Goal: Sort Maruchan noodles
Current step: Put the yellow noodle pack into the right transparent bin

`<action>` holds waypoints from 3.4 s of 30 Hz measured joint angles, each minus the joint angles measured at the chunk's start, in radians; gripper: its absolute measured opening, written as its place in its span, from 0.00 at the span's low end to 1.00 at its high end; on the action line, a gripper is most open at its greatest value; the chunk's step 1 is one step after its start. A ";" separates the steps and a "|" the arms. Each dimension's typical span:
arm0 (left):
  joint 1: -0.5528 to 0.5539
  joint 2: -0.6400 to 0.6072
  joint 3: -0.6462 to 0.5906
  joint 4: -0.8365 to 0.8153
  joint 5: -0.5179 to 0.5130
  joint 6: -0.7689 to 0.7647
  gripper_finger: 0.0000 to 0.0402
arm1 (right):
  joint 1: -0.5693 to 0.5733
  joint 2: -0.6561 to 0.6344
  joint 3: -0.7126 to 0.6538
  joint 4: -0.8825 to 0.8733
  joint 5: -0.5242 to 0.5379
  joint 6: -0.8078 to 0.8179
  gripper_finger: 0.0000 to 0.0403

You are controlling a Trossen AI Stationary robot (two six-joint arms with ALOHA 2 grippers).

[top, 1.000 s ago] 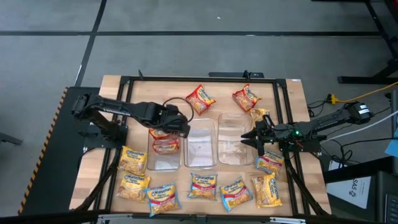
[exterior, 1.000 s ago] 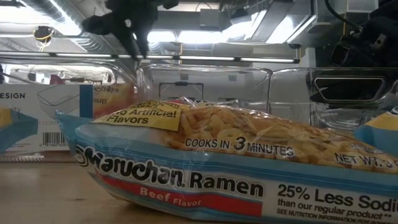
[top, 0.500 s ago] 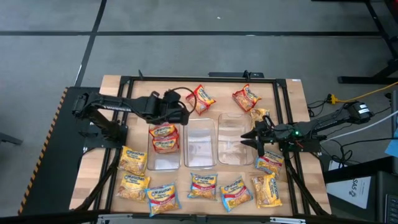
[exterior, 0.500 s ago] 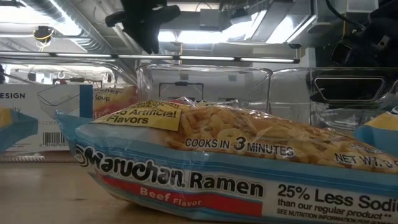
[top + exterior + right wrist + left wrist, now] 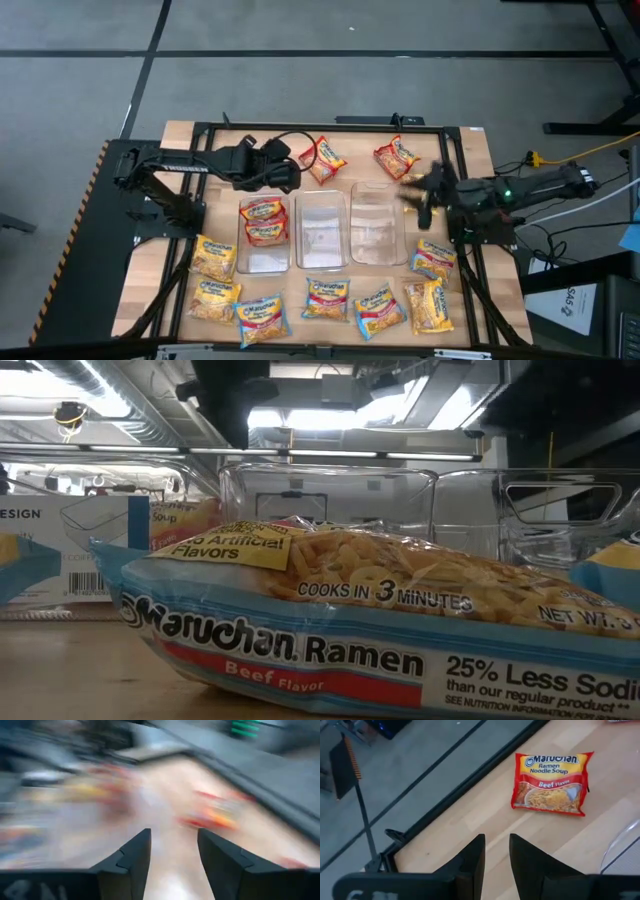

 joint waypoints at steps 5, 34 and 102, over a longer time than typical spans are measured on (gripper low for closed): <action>0.000 0.000 0.000 0.000 -0.002 0.048 0.21 | -0.001 0.006 0.109 -0.527 0.221 0.346 0.41; 0.000 0.000 0.000 0.005 0.006 0.310 0.21 | -0.265 -0.044 0.091 -0.069 0.102 0.147 0.42; -0.001 0.001 0.000 0.004 0.067 0.308 0.21 | -1.159 0.695 0.027 -0.419 -0.626 0.293 0.42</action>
